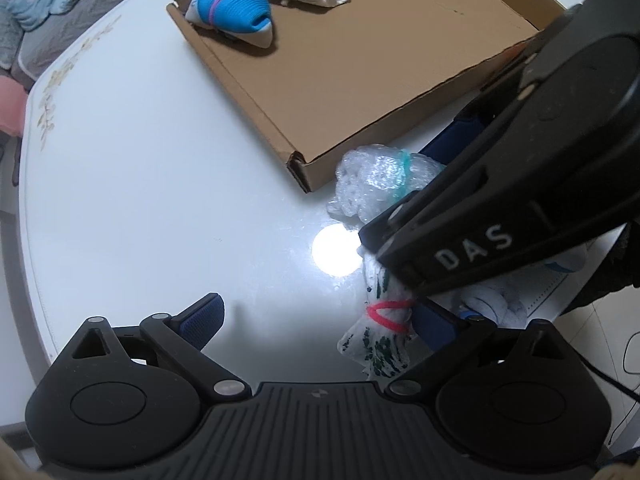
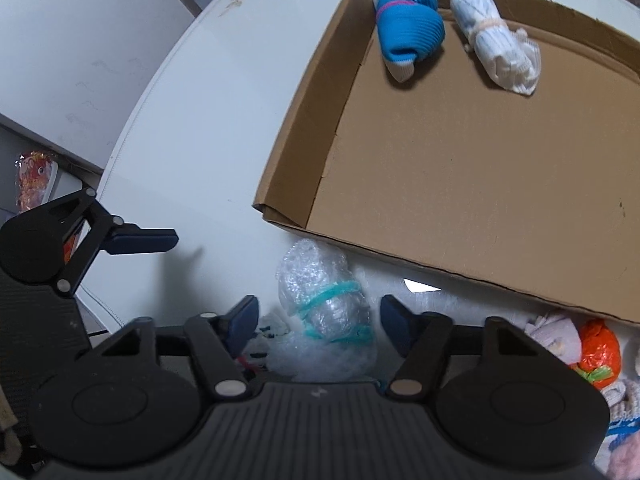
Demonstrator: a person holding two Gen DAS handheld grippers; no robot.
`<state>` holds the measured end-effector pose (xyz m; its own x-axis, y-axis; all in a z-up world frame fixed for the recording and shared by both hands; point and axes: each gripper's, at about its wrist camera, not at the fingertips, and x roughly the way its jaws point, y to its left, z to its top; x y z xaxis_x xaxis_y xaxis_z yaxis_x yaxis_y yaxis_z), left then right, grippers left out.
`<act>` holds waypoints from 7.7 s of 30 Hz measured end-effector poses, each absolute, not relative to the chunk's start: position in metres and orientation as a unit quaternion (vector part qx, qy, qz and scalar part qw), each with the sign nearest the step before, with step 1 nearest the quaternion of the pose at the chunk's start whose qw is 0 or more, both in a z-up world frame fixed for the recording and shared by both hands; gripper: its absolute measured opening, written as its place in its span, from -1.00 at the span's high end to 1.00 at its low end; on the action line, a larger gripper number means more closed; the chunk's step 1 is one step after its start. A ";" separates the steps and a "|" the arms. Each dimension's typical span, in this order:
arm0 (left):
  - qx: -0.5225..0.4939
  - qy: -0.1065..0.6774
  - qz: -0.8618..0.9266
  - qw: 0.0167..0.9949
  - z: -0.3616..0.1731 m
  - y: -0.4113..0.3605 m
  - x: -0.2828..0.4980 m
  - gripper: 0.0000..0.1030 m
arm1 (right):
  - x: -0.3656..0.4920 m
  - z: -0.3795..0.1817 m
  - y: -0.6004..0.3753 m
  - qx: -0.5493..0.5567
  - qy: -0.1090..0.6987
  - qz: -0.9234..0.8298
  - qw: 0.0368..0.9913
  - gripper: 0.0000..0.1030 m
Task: Organize objects
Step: 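Grasp the green-striped sock with the left gripper while the right grasps the bubble-wrapped bundle, then carry both bundles into the box beside the first socks with both grippers, then open both grippers to release the bundles in the box, then grasp the grey sock with the left gripper while the right grasps the clear plastic bundle, then carry the grey sock and plastic bundle into the box with both grippers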
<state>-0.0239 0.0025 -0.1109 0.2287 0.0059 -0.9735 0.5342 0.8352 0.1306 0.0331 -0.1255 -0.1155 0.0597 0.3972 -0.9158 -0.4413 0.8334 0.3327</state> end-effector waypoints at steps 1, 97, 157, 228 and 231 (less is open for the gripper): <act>0.228 0.596 -0.174 0.750 -0.113 0.004 -0.024 -0.97 | 0.033 -0.117 -0.126 -0.015 0.623 0.288 0.727 0.02; 0.000 0.454 -0.149 0.878 -0.092 -0.101 0.149 0.04 | 0.211 -0.074 -0.250 0.019 0.529 0.221 0.819 0.27; 0.121 0.437 -0.207 0.867 0.018 -0.017 -0.037 -0.73 | 0.070 0.017 -0.309 0.010 0.472 0.232 0.850 -0.58; 0.057 0.421 -0.233 0.875 0.021 -0.088 0.047 0.11 | 0.069 0.024 -0.400 -0.019 0.420 0.156 0.894 0.29; 0.040 0.423 -0.239 0.873 0.003 -0.117 0.071 0.10 | 0.106 0.024 -0.369 -0.043 0.418 0.187 0.888 0.29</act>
